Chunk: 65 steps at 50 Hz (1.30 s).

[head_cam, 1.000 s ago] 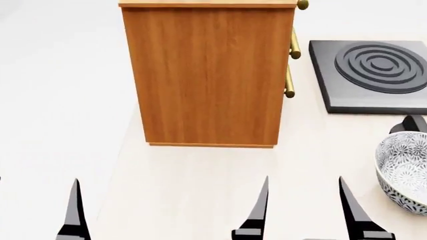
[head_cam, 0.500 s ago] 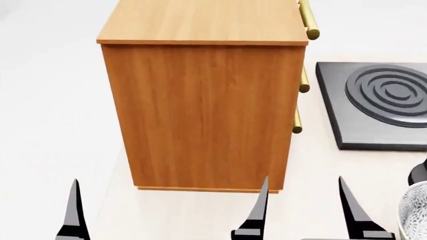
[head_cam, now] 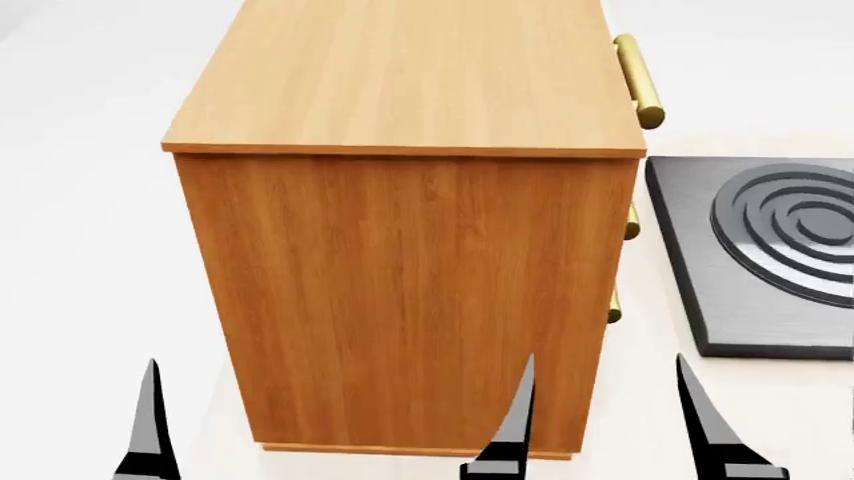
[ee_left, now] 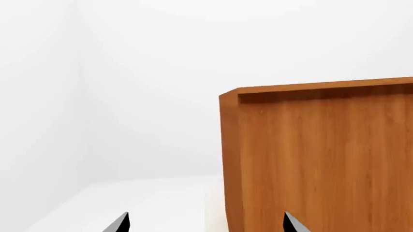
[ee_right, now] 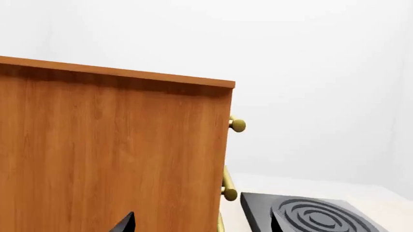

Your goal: Put the bowl on the top of the cabinet.

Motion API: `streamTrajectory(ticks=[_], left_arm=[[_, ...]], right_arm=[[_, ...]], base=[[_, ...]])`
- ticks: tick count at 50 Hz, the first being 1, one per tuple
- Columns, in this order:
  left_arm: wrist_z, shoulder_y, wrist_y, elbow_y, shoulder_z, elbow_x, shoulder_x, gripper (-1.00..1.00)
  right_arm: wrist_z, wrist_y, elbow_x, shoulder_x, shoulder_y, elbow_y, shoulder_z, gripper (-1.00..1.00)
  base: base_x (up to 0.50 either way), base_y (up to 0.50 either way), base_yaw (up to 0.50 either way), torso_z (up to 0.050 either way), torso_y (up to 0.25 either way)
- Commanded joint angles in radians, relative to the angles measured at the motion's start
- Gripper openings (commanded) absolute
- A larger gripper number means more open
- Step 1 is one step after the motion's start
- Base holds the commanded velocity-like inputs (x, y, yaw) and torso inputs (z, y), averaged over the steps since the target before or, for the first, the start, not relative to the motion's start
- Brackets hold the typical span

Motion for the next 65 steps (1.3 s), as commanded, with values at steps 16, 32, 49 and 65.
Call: streamTrajectory(ticks=[16,32,49,65], left_arm=[[-0.015,0.0,0.009,-0.001,0.005,-0.01,-0.011,1.0],[-0.023,0.0,0.017,-0.008,0.004,-0.018,-0.018,1.0],[-0.031,-0.006,0.016,-0.012,0.016,-0.015,-0.023,1.0],[-0.036,-0.01,0.017,-0.016,0.034,-0.01,-0.025,1.0]], right_arm=[[0.023,-0.021,-0.013,0.01,-0.004,0.009,-0.011,1.0],[0.074,0.152,-0.094,0.032,0.007,-0.075,-0.03,1.0],[0.04,0.596,-0.174,0.181,-0.009,-0.429,0.028,1.0],[-1.024,0.486,-1.118,-0.272,-0.049,-0.428,0.309,1.0]], base=[[0.16,0.01,0.0,0.0,0.0],[0.0,0.0,0.0,0.0,0.0],[0.0,0.0,0.0,0.0,0.0],[0.0,0.0,0.0,0.0,0.0]])
